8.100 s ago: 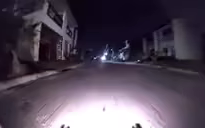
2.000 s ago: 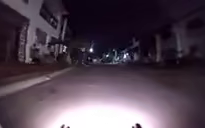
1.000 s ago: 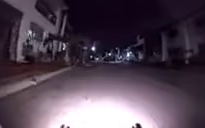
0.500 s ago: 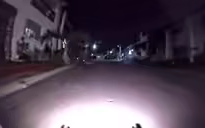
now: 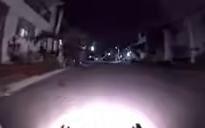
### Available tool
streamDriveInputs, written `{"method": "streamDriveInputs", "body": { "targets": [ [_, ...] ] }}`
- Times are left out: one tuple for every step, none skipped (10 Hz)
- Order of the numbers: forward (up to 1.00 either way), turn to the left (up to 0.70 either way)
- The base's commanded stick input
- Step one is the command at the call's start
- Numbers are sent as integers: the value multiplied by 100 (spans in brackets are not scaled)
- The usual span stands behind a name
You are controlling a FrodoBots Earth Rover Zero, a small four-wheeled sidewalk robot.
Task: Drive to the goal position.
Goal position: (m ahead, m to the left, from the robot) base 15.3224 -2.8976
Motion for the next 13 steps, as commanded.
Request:
{"method": "streamDriveInputs", "body": {
  "targets": [
    [85, 0],
    [85, 0],
    [85, 0],
    [85, 0],
    [85, 0],
    [85, 0],
    [85, 0],
    [85, 0],
    [85, -12],
    [85, -34],
    [85, -34],
    [85, -15],
    [85, -3]
  ]
}}
